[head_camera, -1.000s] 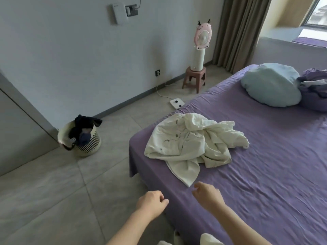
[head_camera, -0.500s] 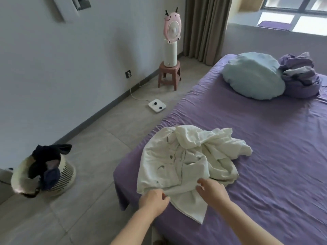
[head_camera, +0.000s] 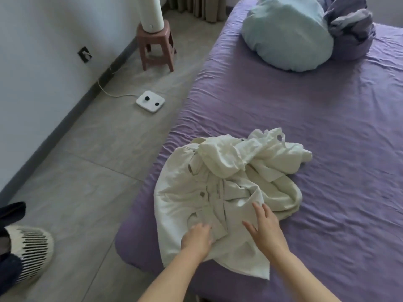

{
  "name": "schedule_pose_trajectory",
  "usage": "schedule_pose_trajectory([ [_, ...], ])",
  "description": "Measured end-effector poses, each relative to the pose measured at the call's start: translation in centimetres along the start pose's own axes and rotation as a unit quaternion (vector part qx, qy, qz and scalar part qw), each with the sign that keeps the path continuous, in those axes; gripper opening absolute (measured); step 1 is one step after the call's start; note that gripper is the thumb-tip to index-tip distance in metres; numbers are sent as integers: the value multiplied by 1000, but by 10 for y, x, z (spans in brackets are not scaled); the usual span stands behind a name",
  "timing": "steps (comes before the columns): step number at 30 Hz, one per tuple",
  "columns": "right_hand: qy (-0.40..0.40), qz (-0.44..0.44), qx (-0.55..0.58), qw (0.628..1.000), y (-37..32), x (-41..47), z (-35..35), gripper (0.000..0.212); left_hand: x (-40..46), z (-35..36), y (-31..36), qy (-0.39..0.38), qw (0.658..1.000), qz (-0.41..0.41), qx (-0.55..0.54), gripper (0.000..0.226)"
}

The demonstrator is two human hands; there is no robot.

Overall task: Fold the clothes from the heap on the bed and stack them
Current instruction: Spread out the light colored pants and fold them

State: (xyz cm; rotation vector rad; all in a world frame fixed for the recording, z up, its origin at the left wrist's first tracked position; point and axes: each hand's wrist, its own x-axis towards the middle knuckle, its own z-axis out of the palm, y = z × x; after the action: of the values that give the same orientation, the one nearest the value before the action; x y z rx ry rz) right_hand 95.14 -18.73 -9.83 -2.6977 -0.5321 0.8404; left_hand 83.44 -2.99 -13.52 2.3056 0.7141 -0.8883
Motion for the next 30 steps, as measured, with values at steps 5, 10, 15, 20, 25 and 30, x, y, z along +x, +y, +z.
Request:
schedule_pose_trajectory([
  [5,32,-11,-40,999,6,26,16,75,51,-1,10,-3,989,88,121,56],
  [10,10,-12,-28,999,6,34,29,73,68,1,6,2,964,114,240,50],
  [15,19,-30,18,999,7,21,25,70,52,-6,8,77,984,100,126,25],
  [20,22,-53,106,993,-3,-4,10,71,6,-30,14,137,964,100,-205,16],
  [25,-26,-5,321,947,-9,-32,-17,83,-46,-61,46,161,865,49,-473,14],
  [30,-88,-67,460,881,-9,-57,-57,96,-97,-79,94,107,793,126,-587,27],
])
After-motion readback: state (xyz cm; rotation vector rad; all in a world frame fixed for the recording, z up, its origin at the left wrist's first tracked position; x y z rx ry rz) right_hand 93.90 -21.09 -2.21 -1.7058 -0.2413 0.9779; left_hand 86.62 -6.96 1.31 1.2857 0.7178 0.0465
